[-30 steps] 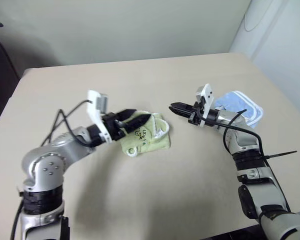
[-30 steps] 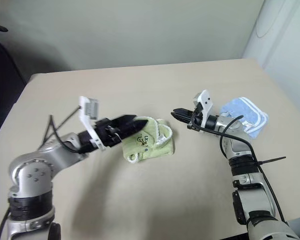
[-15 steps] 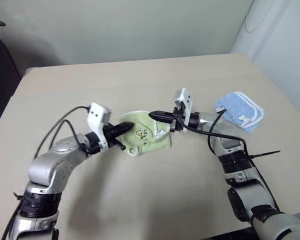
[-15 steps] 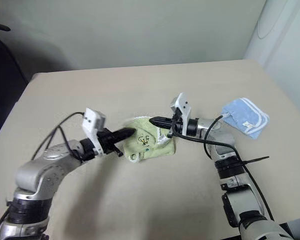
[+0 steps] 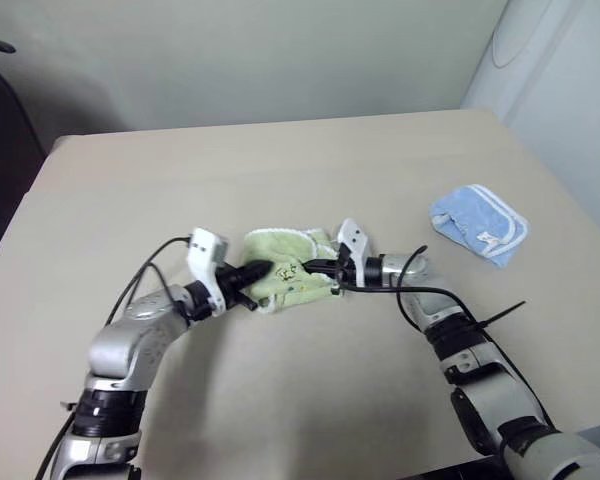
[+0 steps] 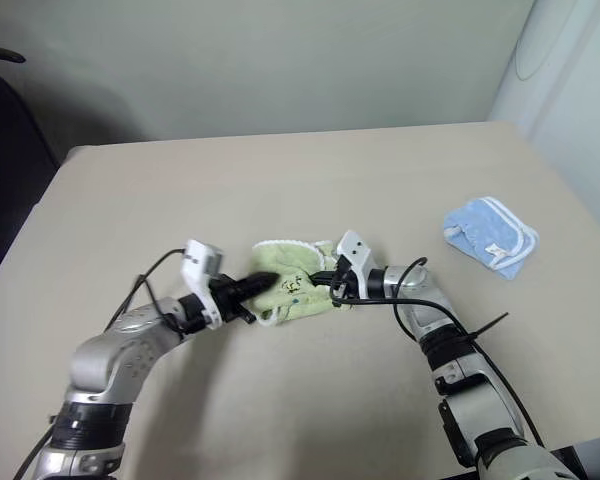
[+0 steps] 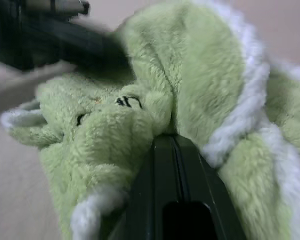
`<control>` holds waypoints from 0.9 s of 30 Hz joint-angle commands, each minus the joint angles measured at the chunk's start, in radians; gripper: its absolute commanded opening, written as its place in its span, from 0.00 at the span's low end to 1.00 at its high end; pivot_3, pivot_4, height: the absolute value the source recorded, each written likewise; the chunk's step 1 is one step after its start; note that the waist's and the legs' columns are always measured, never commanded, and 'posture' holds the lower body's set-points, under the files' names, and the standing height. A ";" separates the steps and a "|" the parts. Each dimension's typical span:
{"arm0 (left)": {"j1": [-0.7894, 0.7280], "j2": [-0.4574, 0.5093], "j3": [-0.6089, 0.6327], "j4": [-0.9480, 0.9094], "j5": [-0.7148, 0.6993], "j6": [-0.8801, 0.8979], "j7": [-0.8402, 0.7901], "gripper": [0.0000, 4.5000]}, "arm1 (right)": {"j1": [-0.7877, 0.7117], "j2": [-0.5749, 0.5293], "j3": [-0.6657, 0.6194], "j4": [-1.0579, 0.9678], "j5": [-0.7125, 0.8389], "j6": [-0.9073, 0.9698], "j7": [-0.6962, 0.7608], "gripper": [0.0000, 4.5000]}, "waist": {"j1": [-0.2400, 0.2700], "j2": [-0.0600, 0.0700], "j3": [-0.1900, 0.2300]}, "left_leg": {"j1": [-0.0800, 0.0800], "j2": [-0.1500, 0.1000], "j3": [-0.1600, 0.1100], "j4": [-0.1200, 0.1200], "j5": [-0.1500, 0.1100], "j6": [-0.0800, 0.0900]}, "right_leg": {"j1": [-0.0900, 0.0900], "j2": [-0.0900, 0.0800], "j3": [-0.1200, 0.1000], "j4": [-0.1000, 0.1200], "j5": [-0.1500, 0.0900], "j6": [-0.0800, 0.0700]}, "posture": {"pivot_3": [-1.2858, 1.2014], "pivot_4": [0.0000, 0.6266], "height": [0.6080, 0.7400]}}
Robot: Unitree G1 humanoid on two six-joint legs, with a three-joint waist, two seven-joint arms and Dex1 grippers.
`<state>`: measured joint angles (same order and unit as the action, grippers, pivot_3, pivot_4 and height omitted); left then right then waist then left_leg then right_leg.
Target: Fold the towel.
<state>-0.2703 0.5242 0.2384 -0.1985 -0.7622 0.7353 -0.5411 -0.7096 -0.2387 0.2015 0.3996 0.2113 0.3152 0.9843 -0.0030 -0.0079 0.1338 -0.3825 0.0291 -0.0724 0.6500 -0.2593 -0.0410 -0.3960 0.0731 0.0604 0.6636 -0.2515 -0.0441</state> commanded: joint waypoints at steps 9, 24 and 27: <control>0.149 0.043 0.273 -0.074 -0.369 0.294 0.167 0.32 | -0.073 -0.115 -0.190 -0.203 0.150 0.108 -0.008 0.00 | -0.003 0.000 0.000 | 0.001 0.000 0.001 -0.001 0.000 0.000 | 0.000 0.000 0.001 0.000 0.000 0.000 | 0.52 0.24 1.00; -0.031 -0.058 0.016 0.152 -0.283 0.384 0.189 0.99 | -0.022 -0.110 -0.191 -0.236 0.144 0.101 -0.052 0.00 | 0.012 0.000 0.000 | 0.001 0.000 0.001 0.003 0.000 0.000 | 0.001 0.000 0.001 0.001 0.000 0.001 | 0.52 0.24 1.00; -0.062 -0.090 -0.005 0.173 -0.268 0.387 0.188 0.99 | -0.008 -0.113 -0.192 -0.251 0.146 0.104 -0.061 0.00 | 0.021 0.000 0.000 | 0.001 0.000 0.000 0.005 0.000 0.000 | 0.002 0.000 0.001 0.001 0.001 0.002 | 0.52 0.24 1.00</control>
<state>-0.3275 0.4575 0.2864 -0.0453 -1.0368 1.0958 -0.3439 -0.7143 -0.3476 0.0305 0.2011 0.3345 0.4251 0.9356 0.0181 -0.0080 0.1336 -0.3813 0.0287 -0.0721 0.6556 -0.2591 -0.0410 -0.3930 0.0730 0.0610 0.6641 -0.2503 -0.0409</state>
